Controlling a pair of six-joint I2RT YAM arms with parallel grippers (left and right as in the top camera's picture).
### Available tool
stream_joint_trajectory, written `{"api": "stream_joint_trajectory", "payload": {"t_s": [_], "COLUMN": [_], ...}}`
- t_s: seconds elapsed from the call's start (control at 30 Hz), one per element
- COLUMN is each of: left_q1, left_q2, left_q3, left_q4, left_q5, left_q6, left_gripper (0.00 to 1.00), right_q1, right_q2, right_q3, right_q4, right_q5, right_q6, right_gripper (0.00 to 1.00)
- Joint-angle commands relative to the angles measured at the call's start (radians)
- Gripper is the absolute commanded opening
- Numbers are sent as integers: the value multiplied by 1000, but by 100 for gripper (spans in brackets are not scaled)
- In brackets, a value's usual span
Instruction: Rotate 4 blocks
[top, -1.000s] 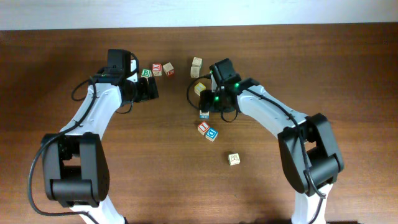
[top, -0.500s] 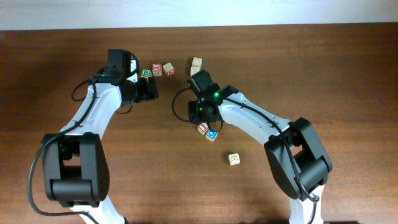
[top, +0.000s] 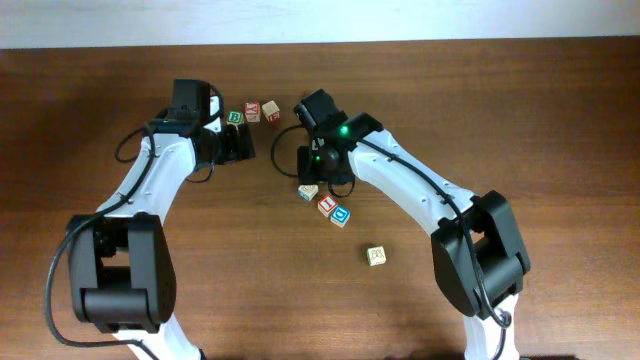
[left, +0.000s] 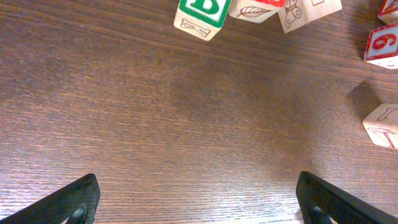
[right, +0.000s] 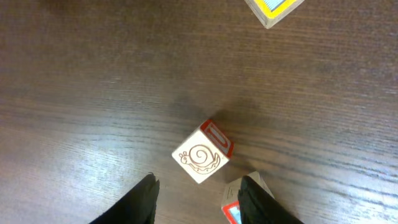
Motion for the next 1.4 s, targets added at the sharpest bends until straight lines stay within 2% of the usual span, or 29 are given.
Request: {"api": "stream_joint_trajectory", "payload": {"t_s": [0.0,0.07,0.13,0.23,0.37,0.5,0.53,0.6,0.67,0.77,0.9,1.0,1.07,1.13,1.17,1.33,1.37], "left_q1": [3,3,3,3,3,3,3,3,3,3,3,3,3,3,3,3,3], "left_q2": [-6,-6,-6,-6,-6,-6,-6,-6,-6,-6,-6,-6,-6,-6,-6,-6,-6], "left_q3": [12,12,12,12,12,12,12,12,12,12,12,12,12,12,12,12,12], "left_q4": [1,1,1,1,1,1,1,1,1,1,1,1,1,1,1,1,1], "left_q5": [-4,-4,-4,-4,-4,-4,-4,-4,-4,-4,-4,-4,-4,-4,-4,-4,-4], "left_q6": [8,8,8,8,8,8,8,8,8,8,9,8,8,8,8,8,8], "left_gripper": [99,99,99,99,99,99,99,99,99,99,99,99,99,99,99,99,99], "right_q1": [9,28,37,38,38,38,38,37,40,92,98,96,96,96,96,97,98], "right_q2": [107,126,126,126,126,126,126,125,125,130,172,172,173,173,173,173,173], "right_q3": [9,9,9,9,10,21,36,117,231,180,154,154,154,154,154,154,154], "right_q4": [36,60,68,29,-17,-21,-43,-88,-229,-263,-256,-256,-257,-253,-250,-239,-240], "right_q5": [31,36,69,60,5,-28,-29,-13,9,15,9,38,71,85,91,110,110], "right_q6": [140,191,217,186,77,81,75,-56,-189,-369,-359,-303,-249,-232,-220,-114,-100], "right_gripper": [46,53,52,36,27,32,36,40,46,50,52,39,39,47,47,45,40]}}
